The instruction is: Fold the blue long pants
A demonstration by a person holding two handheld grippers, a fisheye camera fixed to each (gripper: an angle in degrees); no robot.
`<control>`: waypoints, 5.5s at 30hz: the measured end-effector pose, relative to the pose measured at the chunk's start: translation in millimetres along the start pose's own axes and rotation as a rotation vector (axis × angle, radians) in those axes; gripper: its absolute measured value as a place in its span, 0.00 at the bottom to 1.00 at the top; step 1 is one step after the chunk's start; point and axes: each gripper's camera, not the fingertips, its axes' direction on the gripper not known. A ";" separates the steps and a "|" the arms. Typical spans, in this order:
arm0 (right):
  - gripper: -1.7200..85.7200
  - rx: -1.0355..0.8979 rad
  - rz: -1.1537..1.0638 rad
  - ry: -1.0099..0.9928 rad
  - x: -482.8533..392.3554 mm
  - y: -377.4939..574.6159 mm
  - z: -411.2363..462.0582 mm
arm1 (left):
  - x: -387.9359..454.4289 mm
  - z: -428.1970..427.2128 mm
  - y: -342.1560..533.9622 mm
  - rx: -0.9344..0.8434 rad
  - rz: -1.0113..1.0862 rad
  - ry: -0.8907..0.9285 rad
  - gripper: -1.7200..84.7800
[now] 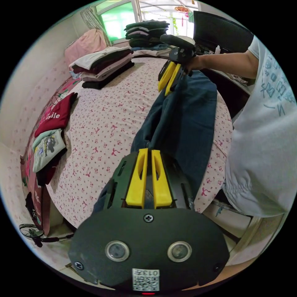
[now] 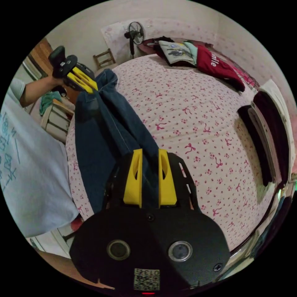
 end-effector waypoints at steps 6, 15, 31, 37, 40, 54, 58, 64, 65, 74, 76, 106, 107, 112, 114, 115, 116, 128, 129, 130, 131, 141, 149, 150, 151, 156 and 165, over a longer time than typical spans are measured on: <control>0.11 -0.140 -0.183 0.087 -17.6 -27.2 30.9 | 4.6 -25.3 -8.1 0.012 0.008 -0.041 0.03; 0.03 -0.112 0.139 0.165 55.9 -54.6 39.6 | -58.6 -1.9 -51.4 0.032 -0.120 -0.123 0.02; 0.08 -0.123 0.032 -0.016 4.4 -72.4 64.1 | -71.7 -12.2 -67.5 -0.018 -0.276 -0.083 0.02; 0.03 -0.062 0.053 0.089 -0.9 -74.0 61.0 | -57.5 6.9 -65.8 -0.076 -0.333 -0.132 0.02; 0.03 -0.068 0.223 0.130 14.8 -63.5 65.3 | -64.6 -20.3 -38.4 -0.060 -0.457 -0.221 0.02; 0.02 0.013 -0.056 0.079 -82.3 -157.2 134.7 | -59.1 -61.5 66.6 -0.174 -0.575 -0.322 0.02; 0.02 -0.003 0.172 0.139 -65.6 -160.4 127.8 | -84.6 -97.0 95.4 -0.118 -0.731 -0.254 0.02; 0.02 0.097 0.019 0.047 -109.7 -197.6 136.7 | -54.1 -139.5 110.3 -0.058 -0.626 -0.288 0.02; 0.02 0.088 -0.003 0.046 -117.3 -208.5 146.0 | -53.3 -140.6 113.7 -0.061 -0.622 -0.272 0.02; 0.03 0.014 0.114 0.126 -112.5 -228.7 170.3 | -63.9 -197.1 225.8 -0.162 -0.760 -0.225 0.02; 0.04 0.089 0.037 0.049 -129.3 -220.5 156.8 | -67.1 -235.9 283.6 -0.098 -0.964 -0.247 0.03; 0.04 -0.140 -0.455 -0.077 -332.8 -197.1 186.9 | -45.5 -294.0 551.2 0.469 -1.611 0.130 0.05; 0.05 -0.092 -0.396 -0.047 -321.5 -198.6 176.5 | -42.2 -297.2 550.4 0.482 -1.609 0.109 0.05; 0.10 0.050 -0.084 0.072 -223.6 -207.8 135.8 | -17.3 -325.0 497.9 0.347 -1.441 -0.200 0.03; 0.11 0.045 0.007 0.084 -181.3 -216.7 129.4 | -28.4 -314.7 460.5 0.313 -1.302 -0.182 0.03; 0.11 0.049 0.041 0.076 -157.8 -223.8 126.6 | -38.5 -302.3 432.6 0.277 -1.209 -0.159 0.02; 0.12 0.038 0.055 0.070 -138.8 -232.3 126.4 | -43.2 -295.2 418.2 0.258 -1.167 -0.153 0.02; 0.05 -0.155 -0.098 0.014 -82.0 -253.7 137.9 | -39.0 -142.2 235.7 -0.024 -0.694 -0.158 0.02; 0.05 -0.136 -0.061 -0.010 -74.7 -250.4 134.3 | -32.5 -128.3 235.9 -0.046 -0.694 -0.166 0.02; 0.05 -0.099 0.014 -0.081 -57.1 -241.2 131.4 | -24.7 -121.8 239.8 -0.003 -0.713 -0.189 0.02; 0.05 -0.100 0.074 -0.147 -42.1 -231.6 135.3 | -22.0 -118.6 241.3 0.015 -0.721 -0.190 0.02; 0.04 0.032 0.073 -0.001 -28.3 -164.3 36.8 | 6.4 -74.2 186.4 0.088 -0.669 -0.174 0.02; 0.02 -0.097 0.243 0.305 -83.0 3.4 31.4 | 35.0 14.8 134.9 0.019 -0.538 -0.109 0.02; 0.02 -0.113 0.277 0.317 -81.6 15.1 31.7 | 33.4 22.2 134.2 0.014 -0.549 -0.093 0.02; 0.02 -0.160 0.348 0.317 -75.4 37.5 29.7 | 30.6 29.6 130.3 -0.009 -0.555 -0.077 0.02; 0.03 -0.034 0.658 0.401 -35.8 139.4 -32.4 | 33.1 51.2 84.0 0.047 -0.466 -0.102 0.03; 0.10 -0.011 0.871 0.428 56.7 296.7 -121.1 | 53.3 141.0 -90.9 0.072 -0.048 -0.145 0.10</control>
